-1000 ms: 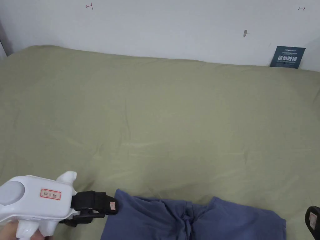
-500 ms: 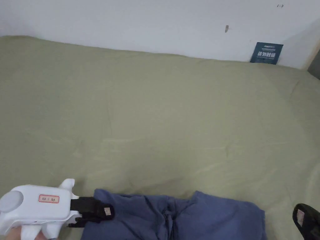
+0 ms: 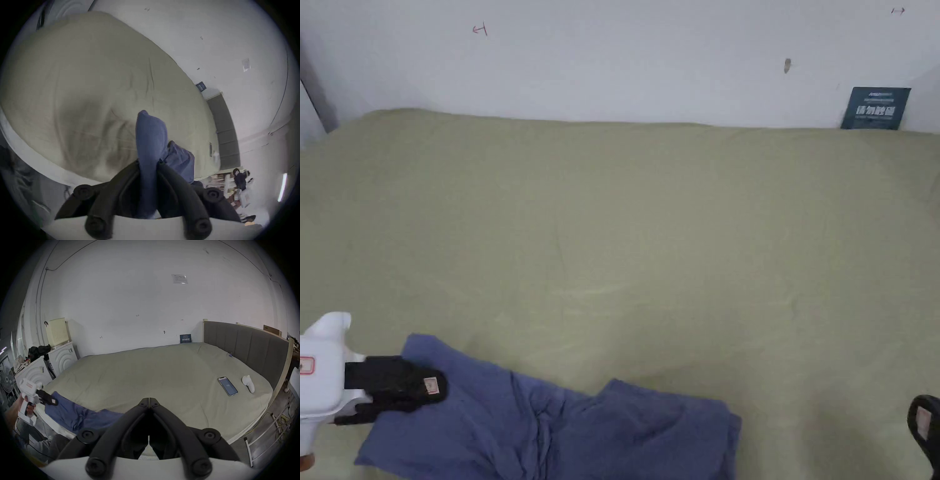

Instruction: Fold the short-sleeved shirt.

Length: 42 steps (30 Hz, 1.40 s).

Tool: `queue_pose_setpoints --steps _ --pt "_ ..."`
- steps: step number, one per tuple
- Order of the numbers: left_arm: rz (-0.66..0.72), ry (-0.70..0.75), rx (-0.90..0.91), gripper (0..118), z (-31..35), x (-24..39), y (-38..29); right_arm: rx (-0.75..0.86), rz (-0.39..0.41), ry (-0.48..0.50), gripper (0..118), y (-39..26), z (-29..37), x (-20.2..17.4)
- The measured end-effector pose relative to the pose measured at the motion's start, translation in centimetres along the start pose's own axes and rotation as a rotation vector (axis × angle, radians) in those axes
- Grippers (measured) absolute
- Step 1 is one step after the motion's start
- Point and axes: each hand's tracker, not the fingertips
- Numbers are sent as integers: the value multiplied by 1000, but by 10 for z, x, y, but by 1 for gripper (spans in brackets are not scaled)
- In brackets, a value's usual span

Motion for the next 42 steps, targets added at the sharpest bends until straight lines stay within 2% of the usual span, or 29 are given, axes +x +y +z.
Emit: queue_pose_setpoints --steps 4,7,12,15,16,17,18,19,24,27,28,29,31,38,41,42 --pt "-121 3 -24 9 -13 63 -4 10 -10 3 0 -1 6 4" --pt "-285 56 -53 9 -39 113 -15 17 -11 -12 0 -2 13 10" --pt "-423 121 -141 9 -102 181 -46 17 -29 -45 0 -4 20 24" --pt "-462 103 -192 12 -152 202 -61 22 -39 -76 0 -6 22 32" --pt "-472 93 -215 26 -167 206 -66 23 -38 -86 0 -6 22 34" --pt "-471 56 -238 74 -183 210 -73 22 -39 -97 0 -6 23 36" --pt "-458 18 -260 107 -196 211 -77 23 -43 -105 0 -6 23 38" --pt "-430 -7 -275 116 -206 211 -80 22 -47 -109 0 -6 24 41" --pt "-315 -101 -217 113 -191 193 -73 15 -57 -137 0 -7 25 53" --pt "-232 -209 -153 106 -165 173 -67 2 -81 -131 0 -11 19 55" --pt "-222 -226 -158 99 -163 168 -65 -3 -90 -126 0 -12 17 55" --pt "-230 -253 -163 72 -161 161 -67 -10 -95 -119 0 -13 14 54" --pt "-200 -265 -185 5 -169 152 -73 -24 -98 -104 0 -17 11 49" --pt "-137 -357 -439 2 -246 127 -122 -75 -102 -57 0 -26 7 35" --pt "-147 -299 -441 2 -268 109 -136 -120 -128 -25 0 -29 1 34" --pt "-131 -324 -437 2 -271 103 -136 -145 -145 -1 0 -30 -3 33"
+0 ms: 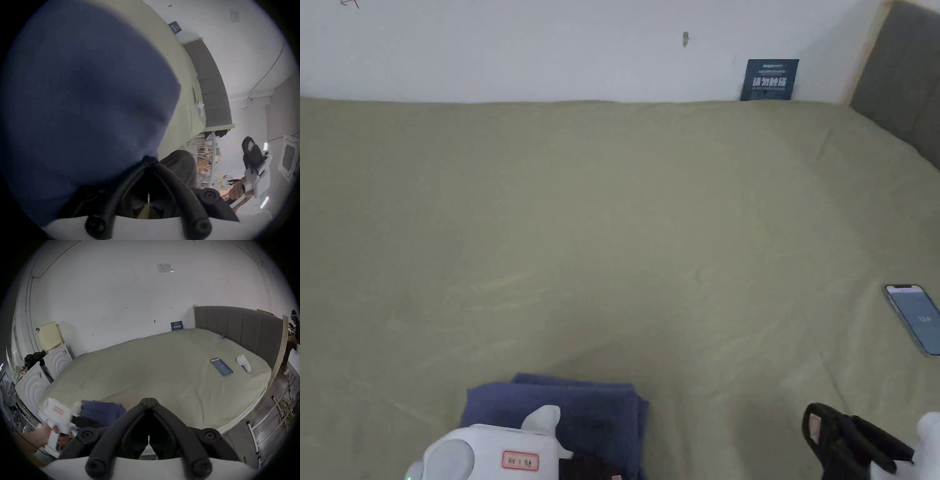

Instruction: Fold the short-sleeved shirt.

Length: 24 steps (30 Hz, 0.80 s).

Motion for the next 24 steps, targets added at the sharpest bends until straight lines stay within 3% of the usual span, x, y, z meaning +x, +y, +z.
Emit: queue_pose_setpoints --steps 1,8,13,18,21,24 --pt "52 -81 20 2 3 2 2 -25 -17 25 0 2 -6 -1" --pt "-55 -28 95 2 78 29 10 -186 -46 311 0 16 -81 -42" --pt "-59 60 217 2 159 11 12 -525 -182 640 0 -21 -167 -65" --pt "18 169 251 2 189 -38 17 -667 -342 702 0 -67 -239 -56" --pt "48 165 249 2 189 -62 27 -711 -509 803 0 -81 -263 -27" --pt "80 109 246 2 186 -76 36 -740 -619 881 0 -89 -275 -8"
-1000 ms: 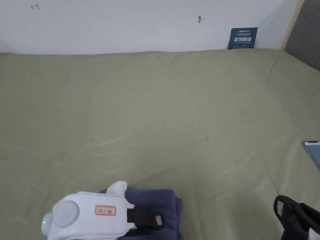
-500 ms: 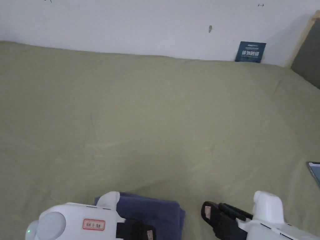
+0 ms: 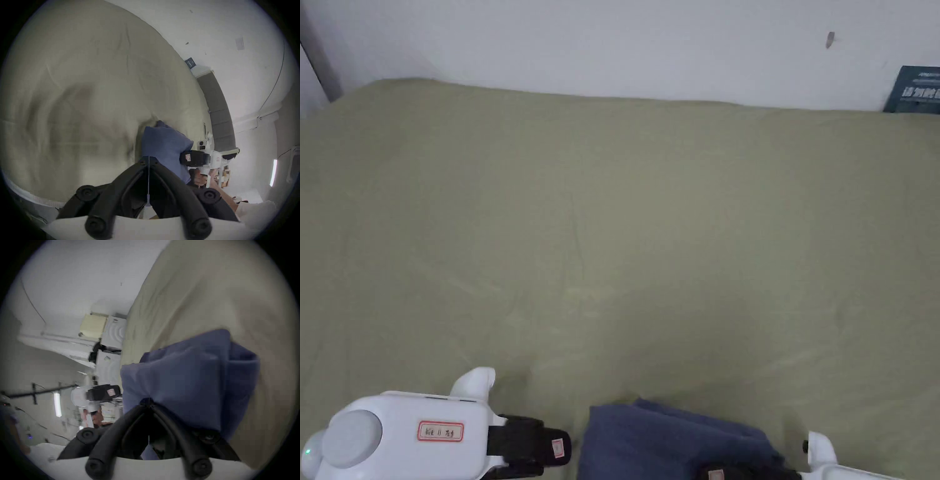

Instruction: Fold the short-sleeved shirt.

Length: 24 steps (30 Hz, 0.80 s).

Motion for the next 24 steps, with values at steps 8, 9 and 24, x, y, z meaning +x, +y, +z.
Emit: queue_pose_setpoints --steps 8,9,24 --pt "26 -239 -185 108 -57 -12 12 -12 -23 58 0 0 1 8" --pt "40 -290 -187 108 -63 -13 12 -13 -25 58 0 0 1 7" --pt "37 -209 -84 30 -7 -31 31 47 108 -33 0 -6 28 -52"
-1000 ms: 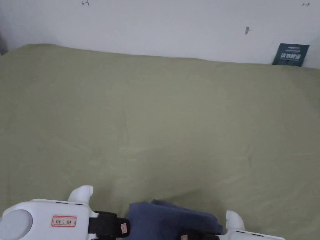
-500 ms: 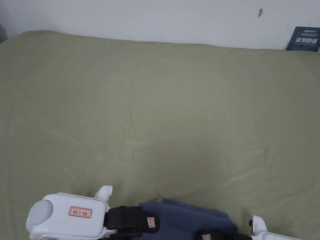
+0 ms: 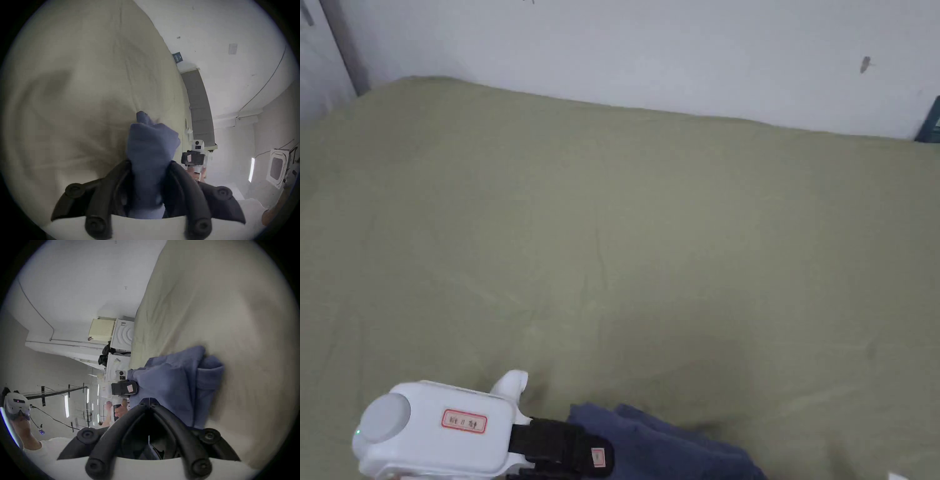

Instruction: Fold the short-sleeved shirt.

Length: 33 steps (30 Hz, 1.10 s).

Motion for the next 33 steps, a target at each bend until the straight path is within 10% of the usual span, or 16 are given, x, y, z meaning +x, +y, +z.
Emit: queue_pose_setpoints --steps 19,23,33 --pt "90 387 158 31 299 -107 132 102 116 -132 0 8 21 -48" --pt "75 426 156 110 298 -105 139 100 105 -147 0 6 20 -42" --pt "-28 629 300 109 316 -42 107 110 167 -105 0 5 41 -62"
